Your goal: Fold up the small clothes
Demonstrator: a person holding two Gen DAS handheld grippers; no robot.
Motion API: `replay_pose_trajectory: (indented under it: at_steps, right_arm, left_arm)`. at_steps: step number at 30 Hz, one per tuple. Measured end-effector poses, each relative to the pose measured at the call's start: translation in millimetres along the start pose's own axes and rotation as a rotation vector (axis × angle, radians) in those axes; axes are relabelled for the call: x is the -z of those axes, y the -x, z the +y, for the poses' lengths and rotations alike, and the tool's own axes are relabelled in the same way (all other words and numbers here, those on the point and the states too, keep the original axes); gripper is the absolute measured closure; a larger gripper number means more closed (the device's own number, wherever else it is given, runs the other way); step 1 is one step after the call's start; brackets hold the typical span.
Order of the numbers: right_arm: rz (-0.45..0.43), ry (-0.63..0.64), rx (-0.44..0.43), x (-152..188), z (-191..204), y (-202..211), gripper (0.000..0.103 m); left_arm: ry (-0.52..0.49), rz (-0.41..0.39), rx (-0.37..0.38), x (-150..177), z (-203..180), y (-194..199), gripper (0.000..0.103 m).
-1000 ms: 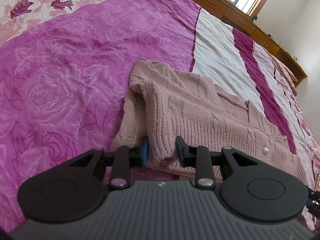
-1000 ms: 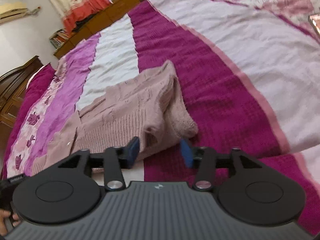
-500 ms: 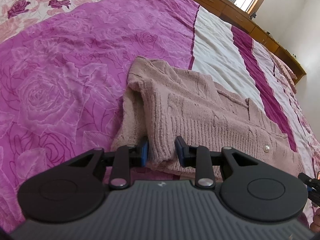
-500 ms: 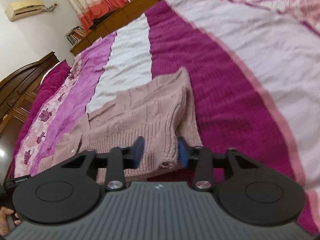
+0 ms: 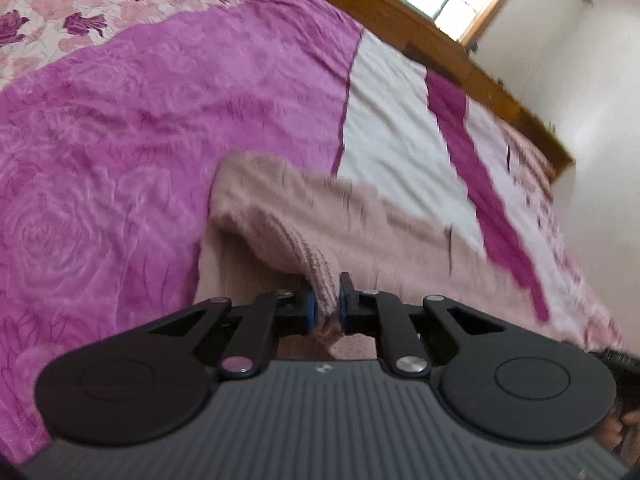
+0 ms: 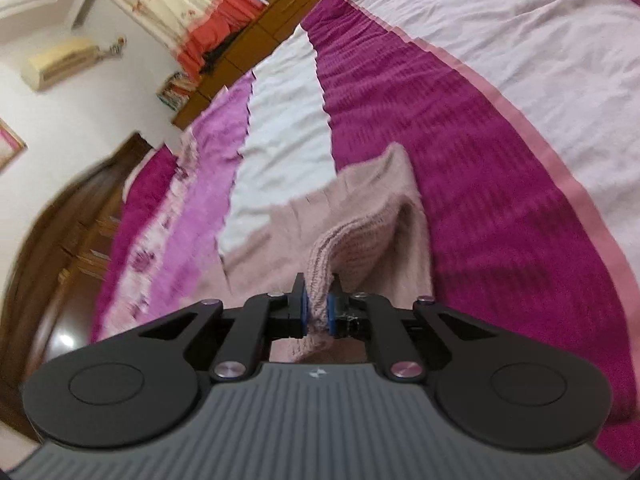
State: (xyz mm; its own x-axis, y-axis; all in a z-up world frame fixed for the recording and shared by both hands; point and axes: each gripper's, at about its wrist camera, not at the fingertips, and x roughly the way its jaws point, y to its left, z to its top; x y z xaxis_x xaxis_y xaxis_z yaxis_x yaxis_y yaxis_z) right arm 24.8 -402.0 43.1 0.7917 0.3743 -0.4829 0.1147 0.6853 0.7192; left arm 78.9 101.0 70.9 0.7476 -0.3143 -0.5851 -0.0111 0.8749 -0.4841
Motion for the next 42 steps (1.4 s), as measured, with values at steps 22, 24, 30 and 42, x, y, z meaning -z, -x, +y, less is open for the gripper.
replay_pose_trajectory:
  at_steps: [22, 24, 30, 42]
  right_arm:
    - [-0.115, 0.018, 0.128, -60, 8, -110, 0.070]
    - [-0.129, 0.020, 0.122, -58, 7, -107, 0.062]
    - [-0.190, 0.072, 0.121, -47, 12, -84, 0.052]
    - [-0.109, 0.265, 0.229, -7, 26, -80, 0.039]
  left_arm:
    - [-0.032, -0.035, -0.175, -59, -14, -98, 0.068]
    - [-0.060, -0.054, -0.185, -59, -16, -93, 0.060]
    - [-0.123, -0.108, -0.203, -61, -19, -74, 0.055]
    - [-0.181, 0.012, -0.229, -32, -10, -90, 0.055]
